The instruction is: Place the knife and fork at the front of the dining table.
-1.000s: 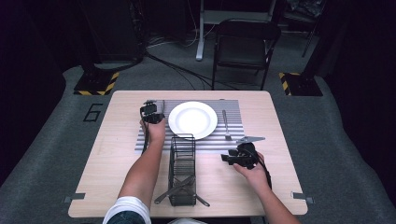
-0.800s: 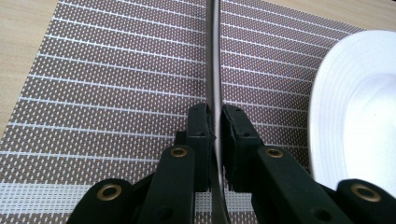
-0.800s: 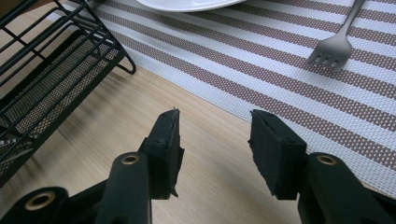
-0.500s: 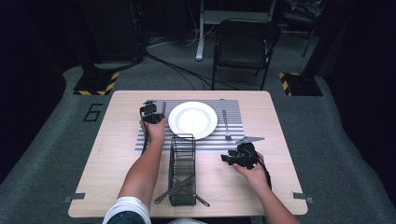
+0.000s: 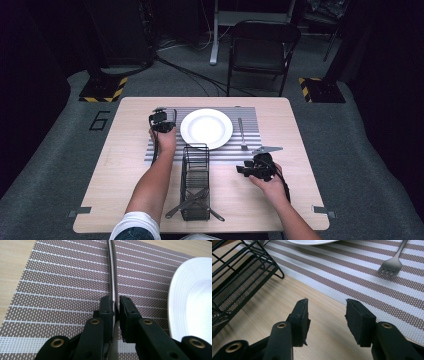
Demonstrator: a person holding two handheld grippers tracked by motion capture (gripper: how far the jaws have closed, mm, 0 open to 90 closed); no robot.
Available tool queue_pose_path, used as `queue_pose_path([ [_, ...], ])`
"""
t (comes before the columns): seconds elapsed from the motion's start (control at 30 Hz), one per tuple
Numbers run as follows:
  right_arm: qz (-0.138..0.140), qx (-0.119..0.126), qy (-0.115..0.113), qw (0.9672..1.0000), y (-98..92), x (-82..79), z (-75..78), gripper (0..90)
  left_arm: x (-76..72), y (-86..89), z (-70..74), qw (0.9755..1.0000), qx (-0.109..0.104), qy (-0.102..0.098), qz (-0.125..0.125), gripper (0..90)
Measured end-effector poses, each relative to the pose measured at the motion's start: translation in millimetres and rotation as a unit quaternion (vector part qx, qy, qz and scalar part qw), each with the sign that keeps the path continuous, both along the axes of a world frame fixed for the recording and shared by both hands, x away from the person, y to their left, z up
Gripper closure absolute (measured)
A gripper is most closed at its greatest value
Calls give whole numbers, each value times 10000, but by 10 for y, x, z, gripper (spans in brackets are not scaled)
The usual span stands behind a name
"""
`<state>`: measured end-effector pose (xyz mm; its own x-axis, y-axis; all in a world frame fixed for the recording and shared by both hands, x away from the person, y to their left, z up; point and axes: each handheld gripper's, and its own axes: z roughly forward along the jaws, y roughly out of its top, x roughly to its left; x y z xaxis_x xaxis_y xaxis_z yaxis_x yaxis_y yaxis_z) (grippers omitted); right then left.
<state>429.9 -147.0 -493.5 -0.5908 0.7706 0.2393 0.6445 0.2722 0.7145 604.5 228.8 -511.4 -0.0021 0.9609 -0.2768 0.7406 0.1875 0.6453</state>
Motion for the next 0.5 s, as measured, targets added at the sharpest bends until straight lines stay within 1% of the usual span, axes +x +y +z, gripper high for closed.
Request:
queue_pose_path([
  [0.03,12,6,3,10000,0,2,-1,526,-3,4,0,10000,35,-3,-22,806],
  [0.13,3,-16,60,10000,11,-3,1,526,-9,13,-1,10000,15,11,-10,802],
  [0.17,29,-13,49,10000,12,0,-1,526,-10,26,0,10000,30,16,-48,799],
  [0.23,16,1,63,10000,17,-4,1,526,-9,30,-5,10000,2,-7,-8,794],
  [0.3,19,-11,55,10000,13,-1,1,526,-11,49,1,10000,-32,39,-49,790],
  [0.33,19,-13,20,10000,10,3,-2,526,-10,54,-2,10000,-85,13,-33,783],
  [0.37,16,-3,11,10000,8,5,-3,526,-12,62,9,9999,-111,46,-17,772],
  [0.4,6,-5,14,10000,7,5,-2,526,-16,81,18,9999,-110,34,-79,762],
  [0.43,27,-4,-2,10000,3,10,-3,526,-20,79,31,9999,-142,-4,-19,757],
  [0.47,24,-2,-8,10000,2,10,-3,526,-27,99,51,9999,-100,-2,-86,751],
  [0.5,17,11,1,10000,3,10,-2,526,-31,107,69,9999,-134,-23,-86,743],
])
